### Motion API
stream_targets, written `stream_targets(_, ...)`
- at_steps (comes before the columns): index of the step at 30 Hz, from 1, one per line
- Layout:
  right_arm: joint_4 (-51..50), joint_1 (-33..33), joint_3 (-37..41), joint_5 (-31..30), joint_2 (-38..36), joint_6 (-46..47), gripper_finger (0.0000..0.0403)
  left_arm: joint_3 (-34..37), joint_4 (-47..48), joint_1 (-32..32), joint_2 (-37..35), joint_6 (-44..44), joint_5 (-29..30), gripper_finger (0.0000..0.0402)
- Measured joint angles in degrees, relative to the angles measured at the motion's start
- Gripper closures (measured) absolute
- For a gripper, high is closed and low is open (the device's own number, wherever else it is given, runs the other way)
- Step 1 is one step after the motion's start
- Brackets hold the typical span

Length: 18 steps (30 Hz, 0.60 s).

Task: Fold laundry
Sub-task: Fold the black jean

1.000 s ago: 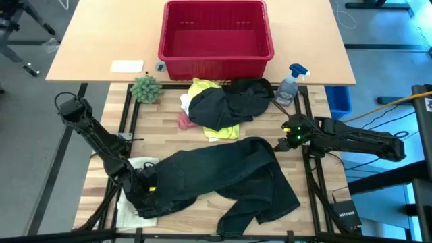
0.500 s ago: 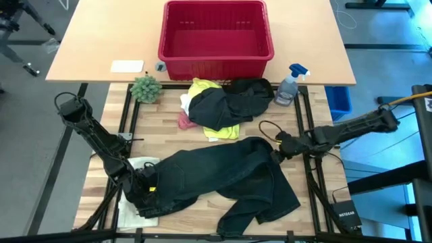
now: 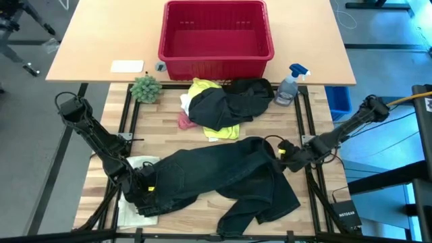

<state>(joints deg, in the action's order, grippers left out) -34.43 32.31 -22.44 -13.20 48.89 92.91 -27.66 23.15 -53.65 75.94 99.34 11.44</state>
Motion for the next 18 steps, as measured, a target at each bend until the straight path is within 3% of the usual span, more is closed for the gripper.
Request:
stream_targets(7,0.67,-0.19,0.0,-11.33,7.8,5.85,0.0191,0.09,-0.35,0.02,0.0,0.31,0.39,0.0326)
stream_targets(10,2.86,-0.87,-0.35,-14.62,9.52,5.87,0.0252,0.09,-0.36,0.02,0.0,0.37,0.55,0.0326)
stream_targets(13,1.4,-0.93,-3.92,-19.69,9.48,2.07,0.0365,0.09,-0.42,0.02,0.0,0.42,0.6,0.0326)
stream_targets(18,-7.52,-0.93,-14.48,-28.57,8.57,-5.24,0.0395,0.09,-0.43,0.02,0.0,0.44,0.96,0.0326)
